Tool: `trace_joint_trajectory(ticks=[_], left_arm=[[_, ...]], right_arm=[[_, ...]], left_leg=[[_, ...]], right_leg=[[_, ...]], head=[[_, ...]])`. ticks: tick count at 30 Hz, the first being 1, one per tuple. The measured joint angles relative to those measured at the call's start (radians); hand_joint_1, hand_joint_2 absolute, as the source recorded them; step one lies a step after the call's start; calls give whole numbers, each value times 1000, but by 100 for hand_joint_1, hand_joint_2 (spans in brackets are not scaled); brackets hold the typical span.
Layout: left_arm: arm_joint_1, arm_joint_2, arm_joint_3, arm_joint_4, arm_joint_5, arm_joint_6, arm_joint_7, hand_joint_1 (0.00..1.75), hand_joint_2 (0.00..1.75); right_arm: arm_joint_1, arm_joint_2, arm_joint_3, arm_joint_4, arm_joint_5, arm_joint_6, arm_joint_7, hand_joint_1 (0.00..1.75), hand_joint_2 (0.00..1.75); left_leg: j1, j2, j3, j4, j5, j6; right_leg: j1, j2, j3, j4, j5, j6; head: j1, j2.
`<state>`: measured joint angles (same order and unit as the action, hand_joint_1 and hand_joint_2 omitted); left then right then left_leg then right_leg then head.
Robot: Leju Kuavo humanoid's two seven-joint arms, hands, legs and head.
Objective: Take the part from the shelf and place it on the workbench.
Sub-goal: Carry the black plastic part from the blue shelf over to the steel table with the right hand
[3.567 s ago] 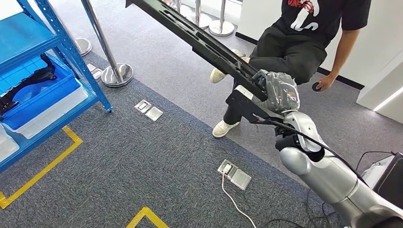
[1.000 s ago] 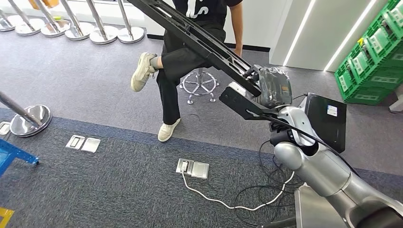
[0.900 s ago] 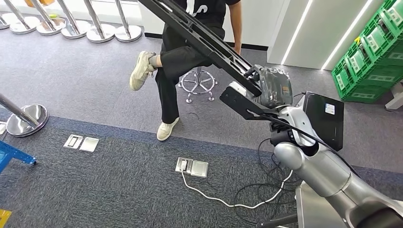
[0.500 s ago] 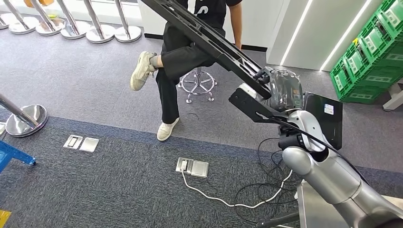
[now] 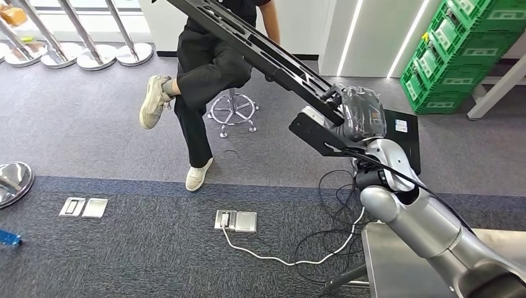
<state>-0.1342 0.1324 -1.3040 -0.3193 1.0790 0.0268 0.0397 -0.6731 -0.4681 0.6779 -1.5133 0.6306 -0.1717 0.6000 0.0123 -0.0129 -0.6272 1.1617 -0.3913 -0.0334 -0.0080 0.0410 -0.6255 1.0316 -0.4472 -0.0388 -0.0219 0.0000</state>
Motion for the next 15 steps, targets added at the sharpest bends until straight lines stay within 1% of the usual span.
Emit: trace_joint_trajectory(ticks=[1,2,3,4,5,6,7,8,9,10,11,12,13,14,15], left_arm=[[1,0,0,0,0,0,0,0,175],[2,0,0,0,0,-1,0,0,175],[2,0,0,0,0,-2,-1,0,175],[2,0,0,0,0,-3,-2,0,175],[2,0,0,0,0,-6,-3,0,175],[1,-1,0,0,0,-10,-4,0,175],[1,-1,0,0,0,-12,-5,0,175],[1,-1,0,0,0,-15,-6,0,175],[1,-2,0,0,0,-15,-8,0,175],[1,-2,0,0,0,-16,-8,0,175],[2,-2,0,0,0,-16,-9,0,175],[3,-2,0,0,0,-16,-9,0,175],[2,-2,0,0,-1,-16,-9,0,175],[2,-2,0,0,-1,-16,-9,0,175],[1,-2,0,0,-1,-17,-10,0,175]], right_arm=[[0,0,0,0,0,0,0,175,175],[-1,0,0,0,0,0,1,175,175],[-1,0,0,0,-1,0,3,175,175],[0,0,0,0,-1,0,4,175,175],[0,-1,-1,0,-1,0,5,175,175],[1,-2,-1,0,-1,0,5,175,175],[0,-3,-2,0,-1,0,5,175,175],[0,-4,-3,0,-1,0,5,175,175],[0,-4,-4,0,-1,0,5,175,175],[1,-4,-4,0,-1,0,6,175,175],[2,-4,-5,0,-1,0,6,175,175],[3,-4,-5,0,-1,0,6,175,175],[4,-4,-5,0,-1,0,7,175,175],[4,-4,-5,0,-1,0,7,175,175],[4,-4,-5,0,-1,0,7,175,175]], left_leg=[[1,-14,23,-60,23,4],[1,-26,36,-99,36,7],[0,-32,38,-113,35,9],[-1,-28,37,-119,35,12],[0,-21,37,-123,37,17],[1,-15,39,-129,41,24],[4,-8,41,-135,44,30],[5,-2,43,-140,47,35],[4,3,43,-141,48,38],[4,9,43,-141,48,39],[3,16,43,-140,47,39],[3,22,43,-140,47,39],[3,29,44,-139,46,39],[3,34,45,-138,44,37],[3,39,47,-136,41,34]], right_leg=[[1,7,-3,3,1,3],[0,13,-8,4,3,7],[-1,19,-13,5,6,13],[-2,24,-17,5,9,20],[-5,27,-20,5,10,26],[-5,21,-23,11,5,32],[-4,10,-32,32,-10,37],[-4,-4,-50,74,-35,41],[-4,-19,-77,133,-65,45],[-6,-26,-108,200,-94,48],[-7,-29,-132,253,-112,51],[-8,-32,-142,275,-111,53],[-9,-34,-133,258,-93,53],[-9,-39,-105,205,-62,53],[-9,-50,-68,133,-32,51]], head=[[-3,0],[-4,0],[-3,0],[-2,0],[-1,0],[0,0],[4,0],[10,0],[17,0],[24,0],[29,0],[33,0],[37,0],[41,0],[45,0]])
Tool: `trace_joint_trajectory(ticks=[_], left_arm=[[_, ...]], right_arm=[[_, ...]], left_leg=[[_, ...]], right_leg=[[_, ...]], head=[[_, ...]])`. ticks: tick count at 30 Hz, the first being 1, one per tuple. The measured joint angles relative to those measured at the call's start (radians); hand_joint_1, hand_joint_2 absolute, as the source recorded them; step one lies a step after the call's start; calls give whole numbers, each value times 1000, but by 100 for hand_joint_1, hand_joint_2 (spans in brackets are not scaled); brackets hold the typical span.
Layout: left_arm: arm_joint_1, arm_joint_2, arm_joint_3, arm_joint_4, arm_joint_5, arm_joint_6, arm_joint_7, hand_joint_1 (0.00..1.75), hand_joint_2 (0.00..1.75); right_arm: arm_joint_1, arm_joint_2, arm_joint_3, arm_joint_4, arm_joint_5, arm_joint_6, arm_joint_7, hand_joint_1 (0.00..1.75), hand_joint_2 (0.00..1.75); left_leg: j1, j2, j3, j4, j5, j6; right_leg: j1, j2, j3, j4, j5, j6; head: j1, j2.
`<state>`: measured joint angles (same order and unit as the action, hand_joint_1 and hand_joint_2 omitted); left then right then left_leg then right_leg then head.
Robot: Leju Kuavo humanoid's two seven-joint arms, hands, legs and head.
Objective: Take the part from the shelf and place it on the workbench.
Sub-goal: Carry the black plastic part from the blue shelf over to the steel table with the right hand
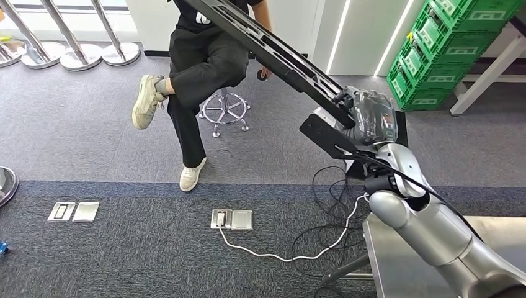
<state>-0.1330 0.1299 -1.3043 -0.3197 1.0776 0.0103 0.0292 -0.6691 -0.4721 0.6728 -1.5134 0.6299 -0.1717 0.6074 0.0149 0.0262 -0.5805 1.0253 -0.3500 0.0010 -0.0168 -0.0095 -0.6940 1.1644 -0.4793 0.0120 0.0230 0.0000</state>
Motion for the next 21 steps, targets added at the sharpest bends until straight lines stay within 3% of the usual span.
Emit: trace_joint_trajectory(ticks=[2,3,5,7,10,12,13,14,16,17,19,21], left_arm=[[-1,0,0,0,-1,-2,-3,0,175],[-1,0,0,0,-1,-3,-4,0,175],[-1,0,0,0,-1,-3,-5,0,175],[-2,0,0,0,-2,-4,-5,0,175],[-1,0,0,0,-2,-4,-5,0,175],[-1,0,0,0,-2,-4,-5,0,175],[-1,0,0,0,-3,-4,-5,0,175],[-2,0,0,0,-3,-4,-5,0,175],[-1,0,0,0,-5,-4,-4,0,175],[0,0,0,0,-6,-4,-4,0,175],[0,0,0,0,-9,-4,-1,0,175],[-1,0,0,0,-12,-4,4,0,175]], right_arm=[[-1,0,-1,-1,0,0,2,175,175],[-1,0,-1,-2,0,0,4,175,175],[0,0,-1,-3,0,0,8,175,175],[0,-1,-1,-4,0,0,9,175,175],[0,-1,-2,-6,0,0,9,175,175],[1,-1,-2,-6,0,0,9,175,175],[1,-1,-2,-6,0,0,9,175,175],[1,-1,-1,-6,0,0,9,175,175],[1,-1,-1,-6,0,0,9,175,175],[1,-1,-1,-6,0,0,9,175,175],[0,-1,-2,-6,0,1,10,175,175],[1,-1,-2,-6,0,1,11,175,175]], left_leg=[[-4,8,1,5,-5,-8],[-7,12,1,6,-7,-13],[-9,20,4,5,-10,-23],[-6,12,-1,31,-31,-34],[-4,-15,-72,197,-124,-43],[-4,-20,-116,290,-150,-45],[-4,-20,-115,285,-134,-44],[-3,-21,-97,244,-101,-42],[0,-41,-43,113,-29,-37],[2,-53,-23,61,-10,-34],[0,-66,-13,22,-6,-27],[0,-55,-11,13,-3,-14]], right_leg=[[7,-18,54,-108,30,-9],[10,-21,63,-129,30,-15],[12,-10,63,-132,30,-26],[8,-2,66,-137,32,-37],[6,10,68,-140,33,-50],[7,22,68,-139,33,-52],[7,29,69,-139,33,-52],[7,37,71,-138,32,-51],[9,51,71,-134,31,-48],[10,57,68,-131,31,-45],[10,68,60,-129,34,-34],[6,71,56,-129,35,-20]], head=[[6,0],[6,0],[0,0],[-6,0],[-24,0],[-31,0],[-33,0],[-37,0],[-45,0],[-48,0],[-46,0],[-41,0]])
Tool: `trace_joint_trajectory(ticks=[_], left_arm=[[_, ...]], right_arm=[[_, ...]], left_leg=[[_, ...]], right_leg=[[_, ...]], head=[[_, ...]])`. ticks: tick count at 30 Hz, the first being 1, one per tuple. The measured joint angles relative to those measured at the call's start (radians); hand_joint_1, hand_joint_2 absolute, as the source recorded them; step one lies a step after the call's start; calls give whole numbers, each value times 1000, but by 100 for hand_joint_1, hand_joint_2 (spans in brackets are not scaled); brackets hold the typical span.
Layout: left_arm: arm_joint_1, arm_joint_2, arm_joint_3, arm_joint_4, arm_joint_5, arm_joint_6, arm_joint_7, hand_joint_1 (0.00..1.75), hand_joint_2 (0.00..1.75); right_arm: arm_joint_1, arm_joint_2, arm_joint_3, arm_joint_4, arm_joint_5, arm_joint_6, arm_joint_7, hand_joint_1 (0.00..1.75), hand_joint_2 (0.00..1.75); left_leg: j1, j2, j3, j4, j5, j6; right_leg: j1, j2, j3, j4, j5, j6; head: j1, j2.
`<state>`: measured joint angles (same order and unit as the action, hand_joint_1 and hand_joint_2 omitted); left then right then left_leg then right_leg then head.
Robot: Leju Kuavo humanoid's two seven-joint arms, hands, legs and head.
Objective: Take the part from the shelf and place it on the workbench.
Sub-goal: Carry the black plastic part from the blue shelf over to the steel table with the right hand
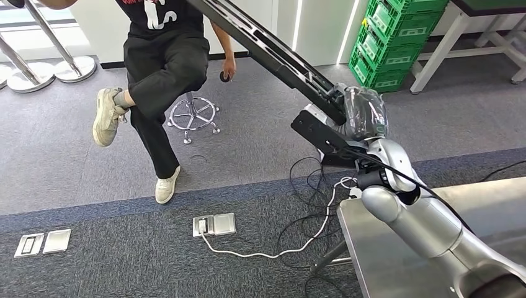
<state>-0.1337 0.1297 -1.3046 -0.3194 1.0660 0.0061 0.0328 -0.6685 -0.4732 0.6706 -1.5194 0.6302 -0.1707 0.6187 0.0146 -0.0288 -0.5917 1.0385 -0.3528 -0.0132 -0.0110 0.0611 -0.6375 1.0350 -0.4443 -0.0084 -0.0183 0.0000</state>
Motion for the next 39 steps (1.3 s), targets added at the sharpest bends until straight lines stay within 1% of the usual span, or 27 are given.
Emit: trace_joint_trajectory(ticks=[2,4,5,6,7,8,10,11,12,15,17,18,20,21,22,23,25,26,27,28,30,32,34,36,37,38,39], left_arm=[[-1,0,0,0,-1,0,3,0,175],[0,0,0,0,-1,0,5,0,175],[1,0,0,0,-1,0,5,0,175],[1,0,0,0,-1,0,6,0,175],[1,0,0,0,-1,0,6,0,175],[1,0,0,0,-1,0,6,0,175],[0,0,0,0,-1,0,6,0,175],[0,0,0,0,-1,0,6,0,175],[0,0,0,0,-1,1,6,0,175],[1,0,0,0,-1,2,7,0,175],[0,0,-1,1,-1,3,7,0,175],[-1,0,-1,1,-1,3,7,0,175],[-1,0,0,1,-1,3,7,0,175],[-1,1,0,1,-1,3,7,0,175],[-1,1,0,1,-1,3,7,0,175],[-1,1,0,1,-1,3,7,0,175],[-1,1,0,1,-1,3,8,0,175],[-1,1,0,2,-1,3,9,0,175],[0,1,0,2,-1,3,10,0,175],[0,1,0,2,-1,3,12,0,175],[0,0,0,2,-2,3,12,0,175],[0,0,0,2,-4,3,12,0,175],[0,0,0,2,-7,3,12,0,175],[0,0,0,2,-9,3,12,0,175],[1,0,0,2,-10,3,12,0,175],[1,0,0,2,-10,3,12,0,175],[0,-1,0,2,-11,3,12,0,175]], right_arm=[[0,-2,-2,0,1,0,0,175,175],[1,-2,-5,0,1,0,0,175,175],[2,-2,-6,0,1,0,0,175,175],[3,-2,-6,0,1,0,1,175,175],[3,-2,-6,0,1,0,1,175,175],[4,-2,-6,0,1,0,1,175,175],[3,-2,-7,0,1,0,0,175,175],[2,-2,-8,0,1,0,0,175,175],[1,-2,-9,0,1,0,0,175,175],[-1,-2,-11,-1,1,0,1,175,175],[-1,-1,-11,-1,2,0,0,175,175],[-2,-1,-11,-1,2,0,0,175,175],[-2,-1,-11,-1,3,0,0,175,175],[-2,-1,-11,-1,3,0,0,175,175],[-2,-1,-11,-1,3,0,0,175,175],[-2,0,-11,-1,4,1,0,175,175],[-1,0,-11,-1,7,2,0,175,175],[-2,0,-11,-1,9,2,0,175,175],[-2,0,-11,-1,11,2,0,175,175],[-2,1,-11,-1,13,3,0,175,175],[-2,1,-12,-1,16,3,0,175,175],[-2,0,-12,-1,20,2,0,175,175],[-1,-1,-14,-1,27,2,2,175,175],[2,-1,-14,-1,34,1,5,175,175],[3,-2,-14,0,37,1,7,175,175],[4,-2,-14,0,39,1,8,175,175],[5,-2,-14,0,40,1,9,175,175]], left_leg=[[2,10,4,-9,6,14],[1,20,4,-11,7,20],[-1,26,4,-11,7,21],[-2,32,4,-11,6,21],[-3,37,5,-10,5,22],[-4,43,6,-10,4,21],[-7,51,11,-9,-1,18],[-9,55,12,-7,-3,14],[-11,59,12,-7,-5,10],[-13,69,12,-5,-9,-4],[-12,61,3,29,-37,-14],[-11,52,-14,74,-65,-18],[-10,39,-71,202,-127,-22],[-11,37,-97,257,-145,-23],[-11,36,-110,282,-144,-23],[-11,35,-106,269,-122,-23],[-7,24,-56,148,-47,-19],[-5,11,-30,82,-19,-16],[-3,0,-13,36,-4,-14],[-2,-8,-7,14,-2,-11],[-5,-4,-5,8,-1,-2],[-4,8,-2,0,4,10],[-3,18,-1,-5,7,18],[-5,29,-2,-4,7,21],[-6,35,-2,-4,6,21],[-7,41,-1,-4,6,21],[-7,46,0,-3,5,21]], right_leg=[[-1,-22,-17,41,-27,11],[-3,-46,-70,158,-87,18],[-4,-50,-101,224,-113,21],[-4,-52,-122,268,-124,23],[-5,-53,-127,277,-116,23],[-5,-55,-111,244,-90,21],[0,-73,-40,107,-28,13],[4,-83,-12,48,-10,7],[9,-90,4,11,-3,2],[13,-82,6,-4,-5,-13],[8,-74,9,-10,-2,-23],[6,-71,11,-12,-1,-27],[6,-63,11,-11,-2,-32],[7,-58,11,-10,-3,-33],[7,-51,11,-9,-3,-34],[7,-44,12,-8,-3,-34],[6,-29,13,-4,-5,-32],[8,-22,11,-1,-6,-29],[8,-16,7,2,-5,-26],[9,-10,3,4,-3,-21],[6,0,-4,4,1,-10],[4,-14,-12,25,-15,0],[3,-43,-54,122,-69,8],[1,-52,-116,255,-123,12],[1,-53,-132,288,-128,13],[1,-54,-128,281,-114,12],[1,-56,-103,234,-84,10]], head=[[7,0],[22,0],[27,0],[32,0],[36,0],[39,0],[45,0],[48,0],[49,0],[45,0],[39,0],[34,0],[21,0],[17,0],[14,0],[11,0],[5,0],[1,0],[1,0],[3,0],[7,0],[12,0],[24,0],[36,0],[40,0],[43,0],[46,0]])
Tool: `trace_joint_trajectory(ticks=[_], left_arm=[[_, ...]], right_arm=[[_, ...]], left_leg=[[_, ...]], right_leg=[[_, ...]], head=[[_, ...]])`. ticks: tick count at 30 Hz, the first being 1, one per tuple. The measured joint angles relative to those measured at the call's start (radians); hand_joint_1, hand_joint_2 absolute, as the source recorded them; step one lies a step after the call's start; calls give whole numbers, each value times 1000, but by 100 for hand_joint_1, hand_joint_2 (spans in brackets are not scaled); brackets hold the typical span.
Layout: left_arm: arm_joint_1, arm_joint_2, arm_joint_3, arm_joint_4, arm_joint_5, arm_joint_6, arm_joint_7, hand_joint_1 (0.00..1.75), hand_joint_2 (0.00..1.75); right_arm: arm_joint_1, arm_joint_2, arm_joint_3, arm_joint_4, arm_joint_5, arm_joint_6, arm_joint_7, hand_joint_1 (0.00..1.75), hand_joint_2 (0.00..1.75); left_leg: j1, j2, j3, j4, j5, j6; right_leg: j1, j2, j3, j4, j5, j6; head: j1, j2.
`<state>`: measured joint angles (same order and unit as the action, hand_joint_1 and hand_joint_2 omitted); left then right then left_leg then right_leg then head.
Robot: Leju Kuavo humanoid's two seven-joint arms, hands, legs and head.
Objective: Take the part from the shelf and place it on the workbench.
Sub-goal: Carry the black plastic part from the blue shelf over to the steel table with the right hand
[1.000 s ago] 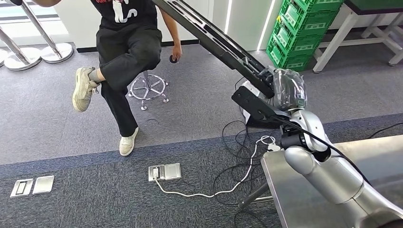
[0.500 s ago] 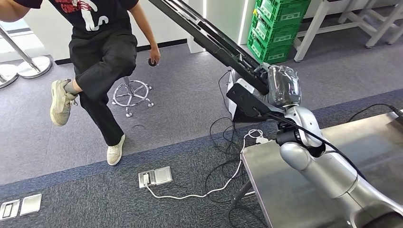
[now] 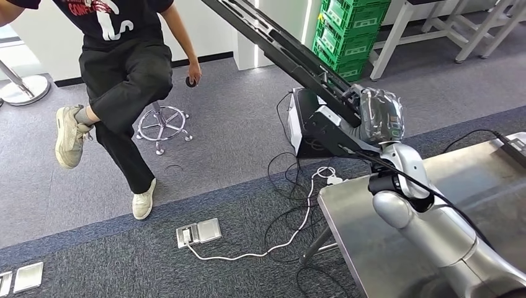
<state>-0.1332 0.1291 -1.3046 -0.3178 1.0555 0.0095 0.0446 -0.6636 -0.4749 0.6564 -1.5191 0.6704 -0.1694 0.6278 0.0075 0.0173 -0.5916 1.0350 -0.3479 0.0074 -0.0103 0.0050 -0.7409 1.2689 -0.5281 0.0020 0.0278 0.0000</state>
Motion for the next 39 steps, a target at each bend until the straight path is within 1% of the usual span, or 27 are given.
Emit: trace_joint_trajectory(ticks=[1,2,3,4,5,8,10,12,13,14,15,17,18,20,22,23,25,27,28,29,30,32,33,34,36,37,39], left_arm=[[0,0,0,0,0,0,0,0,175],[-1,0,0,0,-1,0,0,0,175],[-1,0,0,0,-1,0,0,0,175],[-1,0,0,0,-1,0,0,0,175],[-1,0,0,0,-1,0,0,0,175],[-1,0,0,0,-1,0,0,0,175],[-1,0,0,0,-1,0,0,0,175],[-1,0,1,0,-1,0,0,0,175],[-1,1,1,0,-2,0,0,0,175],[-1,1,1,0,-3,0,0,0,175],[-1,1,1,0,-5,0,0,0,175],[-1,1,1,0,-11,1,0,0,175],[-1,1,0,0,-14,1,-1,0,175],[0,1,0,0,-18,1,-2,0,175],[-1,1,0,0,-20,1,-2,0,175],[-1,1,0,0,-20,1,-2,0,175],[-1,1,0,0,-20,1,-2,0,175],[0,1,0,0,-20,1,-2,0,175],[0,1,0,0,-20,1,-2,0,175],[0,1,0,0,-20,1,-2,0,175],[0,1,0,0,-20,1,-3,0,175],[0,1,0,0,-20,1,-4,0,175],[-1,1,0,0,-20,2,-6,0,175],[-1,1,0,0,-20,2,-6,0,175],[-1,1,0,0,-20,3,-7,0,175],[-1,1,0,0,-20,4,-7,0,175],[-1,1,0,0,-20,5,-7,0,175]], right_arm=[[0,0,0,0,1,0,0,175,175],[0,0,-2,0,2,0,0,175,175],[0,0,-3,0,3,0,1,175,175],[0,0,-5,0,4,-1,2,175,175],[0,-1,-7,0,6,-1,3,175,175],[-1,-2,-10,1,19,-1,6,175,175],[-1,-2,-12,2,38,-2,8,175,175],[-1,-2,-15,5,62,-3,13,175,175],[-1,-2,-16,7,75,-4,17,175,175],[-1,-3,-17,10,89,-4,22,175,175],[-1,-4,-20,12,105,-5,28,175,175],[-3,-9,-30,17,143,-5,43,175,175],[-6,-12,-35,21,166,-5,51,175,175],[-13,-21,-50,29,211,-5,64,175,175],[-18,-32,-67,36,246,-5,68,175,175],[-20,-38,-75,38,257,-4,69,175,175],[-26,-47,-90,42,274,-4,69,175,175],[-29,-50,-101,46,291,-1,69,175,175],[-27,-50,-106,48,300,2,69,175,175],[-25,-51,-111,50,308,6,69,175,175],[-24,-53,-117,51,315,11,69,175,175],[-24,-58,-131,52,323,21,69,175,175],[-24,-60,-137,52,325,24,69,175,175],[-24,-62,-143,53,325,26,69,175,175],[-25,-64,-154,53,325,28,69,175,175],[-24,-65,-158,53,325,28,70,175,175],[-25,-67,-165,53,325,29,70,175,175]], left_leg=[[-1,5,2,0,-2,-1],[-2,9,3,1,-3,-4],[-4,12,3,1,-4,-7],[-6,16,3,1,-5,-11],[-7,19,2,1,-4,-16],[-6,19,0,17,-20,-31],[-4,2,-34,103,-74,-40],[-5,-9,-95,240,-137,-44],[-5,-11,-116,285,-147,-45],[-6,-11,-119,292,-137,-44],[-5,-13,-102,256,-106,-43],[-3,-31,-42,121,-32,-37],[-1,-41,-18,61,-11,-34],[-1,-51,-3,15,-8,-26],[-1,-40,-1,4,-5,-14],[-1,-35,1,-1,-1,-7],[2,-23,5,-10,4,2],[0,-13,5,-10,4,6],[-1,-7,5,-10,3,6],[-1,-2,6,-9,2,6],[-1,3,8,-9,0,5],[-1,11,13,-8,-5,1],[-3,14,15,-7,-8,-3],[-5,17,16,-6,-10,-7],[-8,25,17,-7,-13,-17],[-7,27,18,-6,-16,-23],[-6,17,9,27,-42,-33]], right_leg=[[1,-7,38,-75,35,-3],[5,-17,74,-146,59,-7],[8,-25,99,-199,73,-12],[12,-29,112,-227,76,-17],[16,-27,112,-232,73,-21],[10,-12,113,-239,79,-33],[6,-6,115,-244,81,-41],[7,3,115,-243,81,-45],[8,9,115,-243,81,-46],[8,16,116,-242,81,-46],[8,23,117,-241,81,-46],[9,38,117,-237,79,-43],[10,44,115,-234,79,-41],[10,55,106,-231,81,-31],[6,61,103,-232,83,-19],[6,56,99,-223,76,-14],[4,32,65,-148,32,-4],[2,11,2,-17,-25,5],[-1,7,-20,28,-35,7],[-2,4,-27,39,-27,9],[-3,1,-14,10,-2,9],[-2,-16,55,-127,63,5],[1,-24,84,-187,82,0],[5,-31,101,-225,90,-5],[11,-26,105,-241,88,-15],[9,-21,106,-244,89,-20],[5,-12,109,-251,93,-30]], head=[[3,0],[5,0],[7,0],[7,0],[6,0],[-1,0],[-12,0],[-25,0],[-28,0],[-31,0],[-34,0],[-41,0],[-43,0],[-42,0],[-39,0],[-36,0],[-25,0],[-13,0],[-10,0],[-7,0],[-4,0],[4,0],[6,0],[8,0],[5,0],[3,0],[-2,0]])
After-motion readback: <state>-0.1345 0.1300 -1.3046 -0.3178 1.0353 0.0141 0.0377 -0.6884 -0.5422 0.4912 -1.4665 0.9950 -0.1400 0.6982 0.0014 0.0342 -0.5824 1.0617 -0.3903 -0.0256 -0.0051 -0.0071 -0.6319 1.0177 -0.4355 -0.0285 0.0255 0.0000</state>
